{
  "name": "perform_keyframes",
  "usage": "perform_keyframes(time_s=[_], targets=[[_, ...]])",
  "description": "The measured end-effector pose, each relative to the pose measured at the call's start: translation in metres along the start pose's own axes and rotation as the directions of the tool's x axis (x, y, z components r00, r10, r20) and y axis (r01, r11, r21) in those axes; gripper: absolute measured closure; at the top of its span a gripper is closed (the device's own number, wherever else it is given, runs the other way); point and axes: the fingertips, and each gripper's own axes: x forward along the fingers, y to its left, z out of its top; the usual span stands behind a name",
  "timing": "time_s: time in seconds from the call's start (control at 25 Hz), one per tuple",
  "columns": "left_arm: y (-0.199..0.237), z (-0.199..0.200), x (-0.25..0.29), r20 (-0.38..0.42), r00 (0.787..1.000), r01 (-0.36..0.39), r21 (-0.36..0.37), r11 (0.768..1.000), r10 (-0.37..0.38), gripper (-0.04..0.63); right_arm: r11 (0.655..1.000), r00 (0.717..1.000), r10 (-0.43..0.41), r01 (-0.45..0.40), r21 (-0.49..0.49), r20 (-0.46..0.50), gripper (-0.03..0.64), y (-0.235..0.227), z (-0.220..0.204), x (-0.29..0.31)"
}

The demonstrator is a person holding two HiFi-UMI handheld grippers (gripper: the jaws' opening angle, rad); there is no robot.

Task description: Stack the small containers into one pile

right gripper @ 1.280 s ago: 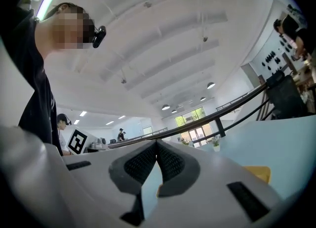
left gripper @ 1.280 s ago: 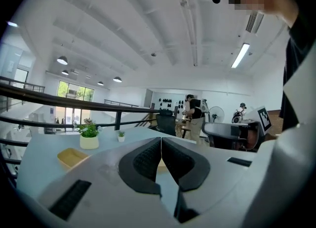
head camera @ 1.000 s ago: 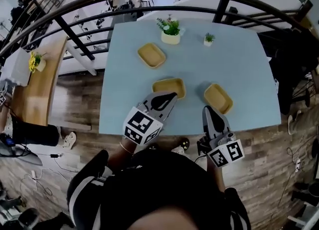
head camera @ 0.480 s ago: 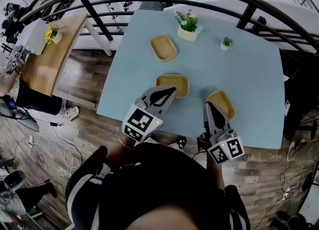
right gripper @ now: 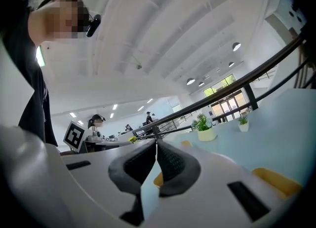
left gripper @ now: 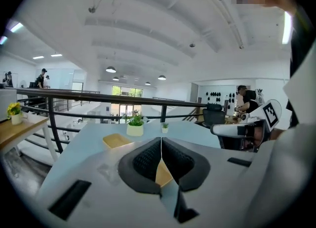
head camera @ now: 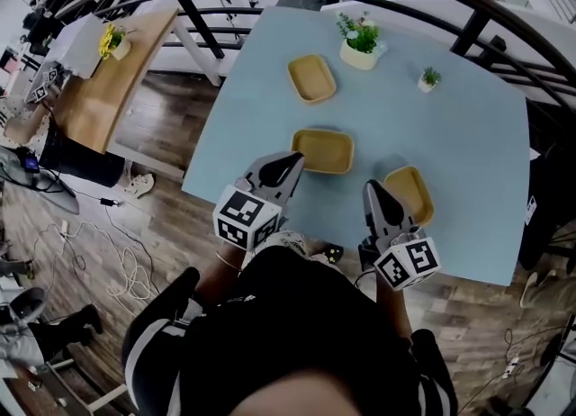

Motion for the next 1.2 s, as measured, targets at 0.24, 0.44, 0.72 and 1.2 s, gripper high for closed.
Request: perform_keyframes(time_s=[0.24,0.44,0.72,1.2], targets=[[0.040,-0.021,0.001,-0.041,0.998,-0.044,-0.060,0.997,0.041,0.580,1.000,0.999,-0.030,0.030,0.006,-0.043,0.597,-0.006,-0.011,0.028],[0.062,-0.034,0.019,-0.078,0.997,-0.029,-0.057,0.998,0.025,0.578,0.995,0.991,-0.096,0.097,0.002,-0.094,0.581,-0.019,-0.023,0.046],[0.089,-0.058,0.040,-0.135,0.990,-0.047,-0.113,0.993,0.031,0.577,0.984,0.979,-0.141,0.155,0.090,-0.146,0.564,-0.042,-0.045,0.068],[0.116,-0.107,0.060,-0.251,0.968,-0.052,-0.217,0.975,-0.004,0.575,0.958,0.936,-0.210,0.254,0.130,-0.281,0.520,-0.069,-0.091,0.092]])
